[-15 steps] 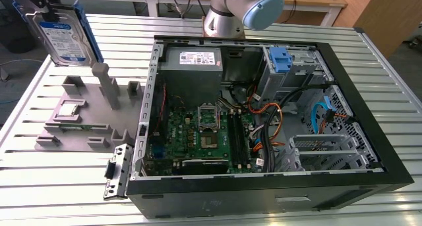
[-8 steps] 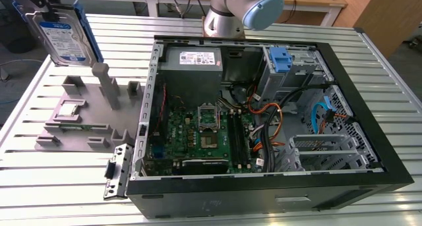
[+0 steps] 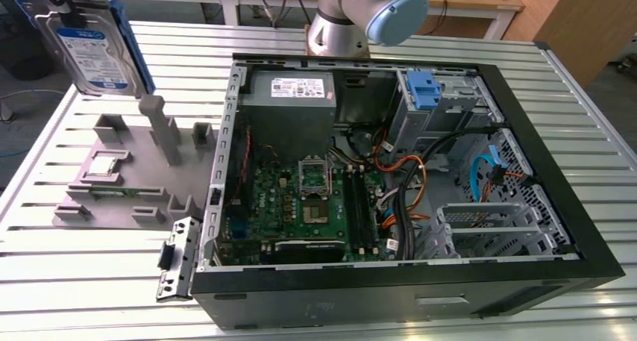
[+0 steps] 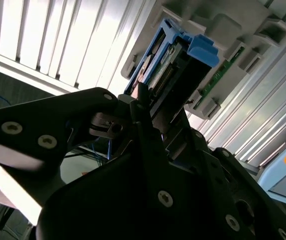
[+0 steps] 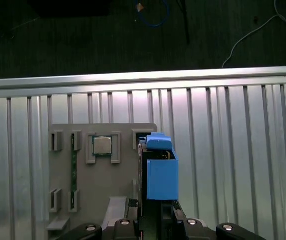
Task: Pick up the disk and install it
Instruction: 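Pick up the disk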
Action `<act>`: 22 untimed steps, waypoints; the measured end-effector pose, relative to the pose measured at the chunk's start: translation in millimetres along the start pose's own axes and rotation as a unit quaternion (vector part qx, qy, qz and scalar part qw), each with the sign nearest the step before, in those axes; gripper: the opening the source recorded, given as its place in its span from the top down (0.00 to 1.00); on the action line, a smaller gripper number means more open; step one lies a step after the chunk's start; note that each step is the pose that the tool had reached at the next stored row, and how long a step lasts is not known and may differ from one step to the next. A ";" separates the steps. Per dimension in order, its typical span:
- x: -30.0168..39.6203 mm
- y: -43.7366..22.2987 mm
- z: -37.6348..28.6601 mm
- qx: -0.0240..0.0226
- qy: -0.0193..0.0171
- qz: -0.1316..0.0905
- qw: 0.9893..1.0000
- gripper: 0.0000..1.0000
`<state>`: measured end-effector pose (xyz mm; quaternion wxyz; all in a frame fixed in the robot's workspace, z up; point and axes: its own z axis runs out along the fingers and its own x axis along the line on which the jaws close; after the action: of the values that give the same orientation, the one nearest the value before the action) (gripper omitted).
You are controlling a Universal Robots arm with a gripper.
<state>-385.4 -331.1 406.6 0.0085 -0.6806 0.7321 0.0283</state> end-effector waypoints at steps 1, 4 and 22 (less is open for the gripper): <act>-0.1 0.0 -0.8 0.000 0.000 0.000 1.000 0.65; -0.3 0.1 -4.3 0.000 0.000 0.000 1.000 0.65; -0.8 0.5 -15.6 -0.001 -0.005 0.000 1.000 0.65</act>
<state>-385.4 -331.1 422.2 0.0117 -0.6807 0.7318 0.0319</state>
